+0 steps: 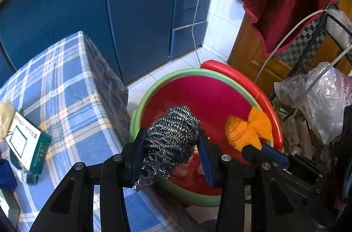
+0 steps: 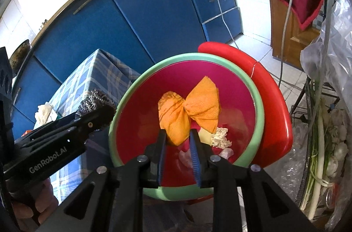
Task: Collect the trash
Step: 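Open both tools to drop the scrubber and orange bag into the bin, then move both open tools back over the table items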
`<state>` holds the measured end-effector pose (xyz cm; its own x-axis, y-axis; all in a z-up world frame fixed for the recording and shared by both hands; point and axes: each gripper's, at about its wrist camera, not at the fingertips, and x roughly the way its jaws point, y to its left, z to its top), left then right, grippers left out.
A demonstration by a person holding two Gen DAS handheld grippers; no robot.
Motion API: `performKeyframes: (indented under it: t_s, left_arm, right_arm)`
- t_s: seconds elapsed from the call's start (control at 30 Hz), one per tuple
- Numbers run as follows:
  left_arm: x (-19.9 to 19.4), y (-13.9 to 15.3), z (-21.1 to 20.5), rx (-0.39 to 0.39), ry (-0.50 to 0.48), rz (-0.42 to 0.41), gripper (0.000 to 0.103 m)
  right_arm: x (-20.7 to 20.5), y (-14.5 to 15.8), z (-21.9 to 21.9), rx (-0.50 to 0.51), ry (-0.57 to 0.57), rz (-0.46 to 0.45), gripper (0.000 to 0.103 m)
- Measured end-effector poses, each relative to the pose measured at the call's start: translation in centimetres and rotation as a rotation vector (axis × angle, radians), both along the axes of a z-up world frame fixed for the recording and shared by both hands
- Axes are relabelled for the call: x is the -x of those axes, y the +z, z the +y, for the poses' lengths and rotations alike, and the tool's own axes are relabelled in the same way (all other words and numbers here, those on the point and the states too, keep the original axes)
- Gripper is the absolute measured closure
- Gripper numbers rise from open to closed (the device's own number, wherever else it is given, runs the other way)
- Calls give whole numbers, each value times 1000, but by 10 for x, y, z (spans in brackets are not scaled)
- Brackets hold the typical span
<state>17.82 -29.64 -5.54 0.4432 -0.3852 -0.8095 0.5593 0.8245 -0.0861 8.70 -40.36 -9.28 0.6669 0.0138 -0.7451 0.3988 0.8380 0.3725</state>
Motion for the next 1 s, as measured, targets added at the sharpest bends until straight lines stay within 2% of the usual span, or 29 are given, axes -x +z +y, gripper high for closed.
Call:
performKeyframes:
  t_s: [0.17,0.33,0.57,1.0]
  left_arm:
    - [-3,-4,0,9,3,29,51]
    - [-1,0,1,8,6,11,42]
    - [1,7,10,13,21,0,42]
    - [9,26,46,33,94,-31,42]
  right_arm:
    - [3,1,-5,-17,-12,-9,77]
    - [7,5,-6,-26,-25,-26,71]
    - [13,13,-5,-26,-40,-44,63]
    - [23,35,13,-14,-19,-89,57]
